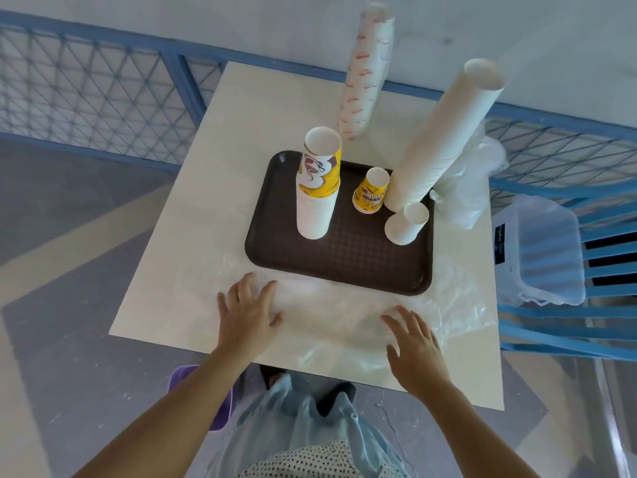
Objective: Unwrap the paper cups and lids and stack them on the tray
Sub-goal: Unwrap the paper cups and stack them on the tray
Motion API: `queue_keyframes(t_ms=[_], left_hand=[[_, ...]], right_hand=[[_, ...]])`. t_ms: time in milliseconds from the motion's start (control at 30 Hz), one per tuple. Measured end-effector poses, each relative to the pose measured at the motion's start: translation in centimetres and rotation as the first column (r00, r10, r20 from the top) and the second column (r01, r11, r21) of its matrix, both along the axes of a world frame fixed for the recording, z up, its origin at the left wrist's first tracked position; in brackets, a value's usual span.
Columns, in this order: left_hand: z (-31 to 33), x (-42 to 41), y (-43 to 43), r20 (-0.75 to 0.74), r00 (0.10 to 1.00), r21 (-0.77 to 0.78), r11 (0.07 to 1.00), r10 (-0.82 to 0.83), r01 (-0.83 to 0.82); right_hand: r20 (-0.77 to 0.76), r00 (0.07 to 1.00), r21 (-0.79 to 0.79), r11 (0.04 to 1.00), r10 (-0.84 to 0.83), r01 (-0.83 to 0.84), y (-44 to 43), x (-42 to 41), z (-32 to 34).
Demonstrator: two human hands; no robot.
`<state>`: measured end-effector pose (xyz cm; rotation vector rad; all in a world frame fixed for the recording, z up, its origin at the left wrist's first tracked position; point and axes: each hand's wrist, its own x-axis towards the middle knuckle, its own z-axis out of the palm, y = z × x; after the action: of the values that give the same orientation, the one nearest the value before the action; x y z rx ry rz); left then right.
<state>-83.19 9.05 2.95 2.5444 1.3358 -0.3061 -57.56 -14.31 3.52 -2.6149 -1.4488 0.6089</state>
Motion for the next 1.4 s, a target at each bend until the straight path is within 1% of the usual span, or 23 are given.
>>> queue_keyframes(t_ms=[33, 67, 100, 133, 167, 200, 233, 267, 333, 367, 433, 500, 600, 667, 767, 867, 933, 1000, 1100, 1233, 1333, 1400], left_hand=[[0.5, 0.3, 0.3, 0.000, 1.000, 0.000, 1.000, 0.003, -0.003], [0.9, 0.6, 0.7, 0.010, 1.000, 0.015, 1.000, 0.008, -0.008], [1.4, 1.1, 1.1, 0.036, 0.999, 0.037, 0.999, 0.021, -0.022], [2.0, 1.6, 1.5, 0.088, 0.995, 0.059, 0.997, 0.043, -0.048], [2.7, 2.1, 2.0, 0.162, 0.985, 0.072, 0.994, 0.066, -0.078], [3.3, 2.8, 2.6, 0.246, 0.966, 0.073, 0.992, 0.083, -0.104], [4.0, 3.5, 3.4, 0.326, 0.940, 0.051, 0.991, 0.098, -0.121], [4.9, 4.3, 4.2, 0.395, 0.910, -0.001, 0.991, 0.124, -0.134], [6.2, 6.1, 6.0, 0.485, 0.844, -0.161, 0.972, 0.228, -0.171], [6.6, 6.9, 7.0, 0.507, 0.816, -0.244, 0.954, 0.279, -0.174], [7.0, 8.5, 8.9, 0.518, 0.785, -0.385, 0.912, 0.339, -0.140], [7.2, 9.8, 10.5, 0.507, 0.787, -0.474, 0.876, 0.352, -0.087], [6.9, 11.0, 12.2, 0.467, 0.821, -0.570, 0.822, 0.329, -0.005], [6.4, 11.4, 13.0, 0.482, 0.828, -0.578, 0.815, 0.288, 0.053], [5.3, 12.3, 13.3, 0.567, 0.777, -0.569, 0.812, 0.274, 0.129], [5.1, 13.4, 12.5, 0.588, 0.744, -0.558, 0.825, 0.317, 0.090], [4.9, 13.7, 12.1, 0.596, 0.735, -0.522, 0.852, 0.323, 0.049], [5.0, 13.6, 11.7, 0.600, 0.729, -0.512, 0.858, 0.329, 0.035], [5.5, 13.2, 11.5, 0.618, 0.721, -0.481, 0.876, 0.313, 0.032], [6.1, 12.6, 11.2, 0.625, 0.717, -0.459, 0.888, 0.308, 0.018], [6.7, 12.4, 11.1, 0.632, 0.708, -0.456, 0.890, 0.316, 0.009], [7.0, 12.3, 11.2, 0.636, 0.701, -0.457, 0.889, 0.324, 0.003]], right_hand=[[0.036, 0.999, 0.029, 1.000, -0.013, 0.012, 1.0, -0.2, 1.1], [0.069, 0.997, 0.101, 0.995, -0.030, 0.023, 2.2, -0.3, 2.5], [0.076, 0.996, 0.205, 0.978, -0.052, 0.036, 3.8, -0.6, 4.1], [0.035, 0.996, 0.324, 0.944, -0.082, 0.066, 5.8, -0.9, 5.9], [-0.050, 0.992, 0.432, 0.894, -0.113, 0.124, 8.0, -1.2, 7.9], [-0.155, 0.979, 0.503, 0.842, -0.135, 0.196, 10.3, -1.4, 9.9], [-0.249, 0.958, 0.535, 0.805, -0.140, 0.257, 12.8, -1.5, 12.0], [-0.314, 0.941, 0.543, 0.788, -0.128, 0.289, 15.3, -1.5, 13.7], [-0.358, 0.930, 0.536, 0.796, -0.086, 0.280, 19.9, -1.0, 15.7], [-0.379, 0.923, 0.528, 0.803, -0.070, 0.278, 22.0, -0.9, 16.2], [-0.476, 0.878, 0.511, 0.794, -0.056, 0.328, 25.3, -0.7, 16.5], [-0.548, 0.833, 0.491, 0.780, -0.069, 0.388, 27.3, -0.5, 16.1], [-0.561, 0.819, 0.506, 0.734, -0.119, 0.453, 28.5, -0.1, 15.8], [-0.545, 0.820, 0.514, 0.703, -0.175, 0.491, 28.6, 0.4, 16.0], [-0.594, 0.777, 0.469, 0.695, -0.208, 0.545, 28.4, 1.2, 15.9], [-0.652, 0.736, 0.463, 0.673, -0.182, 0.577, 28.0, 1.7, 15.5], [-0.652, 0.735, 0.463, 0.670, -0.186, 0.581, 27.6, 2.0, 15.3], [-0.620, 0.753, 0.462, 0.674, -0.219, 0.576, 27.2, 2.5, 15.6], [-0.550, 0.796, 0.443, 0.719, -0.253, 0.535, 26.9, 3.5, 16.8], [-0.535, 0.820, 0.389, 0.803, -0.202, 0.452, 27.0, 4.5, 18.3], [-0.558, 0.814, 0.367, 0.832, -0.161, 0.416, 27.3, 4.7, 18.9], [-0.550, 0.819, 0.341, 0.850, -0.167, 0.402, 27.6, 4.6, 19.2]])
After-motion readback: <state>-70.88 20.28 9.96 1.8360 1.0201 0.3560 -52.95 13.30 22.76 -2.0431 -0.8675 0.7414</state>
